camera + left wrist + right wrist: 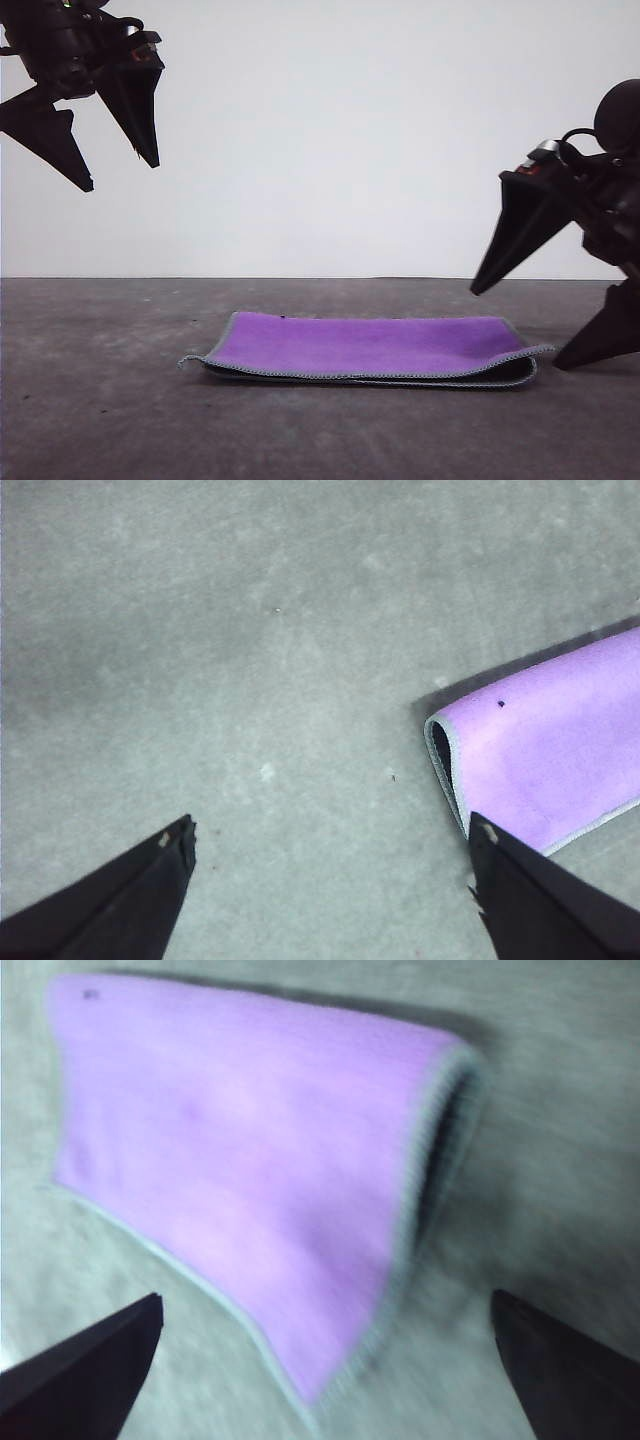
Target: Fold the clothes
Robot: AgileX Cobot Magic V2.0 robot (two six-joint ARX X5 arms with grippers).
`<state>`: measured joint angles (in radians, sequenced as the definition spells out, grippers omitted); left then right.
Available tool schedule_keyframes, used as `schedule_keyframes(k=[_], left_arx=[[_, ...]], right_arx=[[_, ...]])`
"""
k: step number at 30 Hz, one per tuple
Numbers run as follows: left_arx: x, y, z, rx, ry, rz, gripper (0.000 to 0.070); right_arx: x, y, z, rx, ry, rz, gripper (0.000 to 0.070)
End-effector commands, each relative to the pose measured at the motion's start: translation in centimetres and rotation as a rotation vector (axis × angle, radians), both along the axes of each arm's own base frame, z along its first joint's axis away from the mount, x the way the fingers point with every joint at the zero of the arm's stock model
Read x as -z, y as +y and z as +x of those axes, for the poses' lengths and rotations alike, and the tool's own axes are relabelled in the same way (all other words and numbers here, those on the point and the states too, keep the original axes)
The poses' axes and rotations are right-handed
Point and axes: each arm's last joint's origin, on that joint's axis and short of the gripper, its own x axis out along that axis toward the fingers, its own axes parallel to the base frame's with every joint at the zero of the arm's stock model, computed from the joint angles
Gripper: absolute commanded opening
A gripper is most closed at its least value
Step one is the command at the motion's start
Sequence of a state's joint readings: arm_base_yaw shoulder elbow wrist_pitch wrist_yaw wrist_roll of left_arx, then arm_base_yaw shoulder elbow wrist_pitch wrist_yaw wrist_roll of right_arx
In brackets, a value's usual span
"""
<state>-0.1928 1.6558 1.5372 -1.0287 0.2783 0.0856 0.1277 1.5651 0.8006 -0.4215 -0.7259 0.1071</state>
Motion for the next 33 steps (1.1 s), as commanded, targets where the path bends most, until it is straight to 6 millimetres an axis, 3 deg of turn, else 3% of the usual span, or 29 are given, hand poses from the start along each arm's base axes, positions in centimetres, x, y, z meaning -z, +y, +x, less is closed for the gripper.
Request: schedule_keyframes(k=[1,4,8,12,18,25,33], left_arx=[[0.2,-0.2,0.4,0.007,0.005,0.003,0.0527],[0.2,-0.2,0.3,0.007,0.008,0.003,0.0527],[0.2,-0.2,0.3,0.006,0.009,0.003,0.0527],[0.2,-0.2,0.3,0.007,0.008,0.003,0.0527],[0.2,-0.2,0.3,0.006,0.009,0.003,0.0527],[0.2,-0.2,0.3,0.006,0.007,0.003,0.0527],[0.2,-0.2,0.3,0.007,0.008,0.003,0.0527]], right_arx=[[1.0,0.4,0.3,0.001,0.042,-0.002,0.0667],[1.6,1.0,0.6,-0.011,0.056,0.035,0.0629],[1.9,1.7,0.8,-0.019,0.053,0.045,0.0455],[1.8,2.2,0.8,-0.032,0.045,0.050,0.0329],[1.8,2.3,0.8,-0.032,0.044,0.047,0.0006],[1.5,2.5,1.0,-0.047,0.037,0.090,0.0000],[0.8,5.2,1.2,-0.110,0.003,0.193,0.0000]])
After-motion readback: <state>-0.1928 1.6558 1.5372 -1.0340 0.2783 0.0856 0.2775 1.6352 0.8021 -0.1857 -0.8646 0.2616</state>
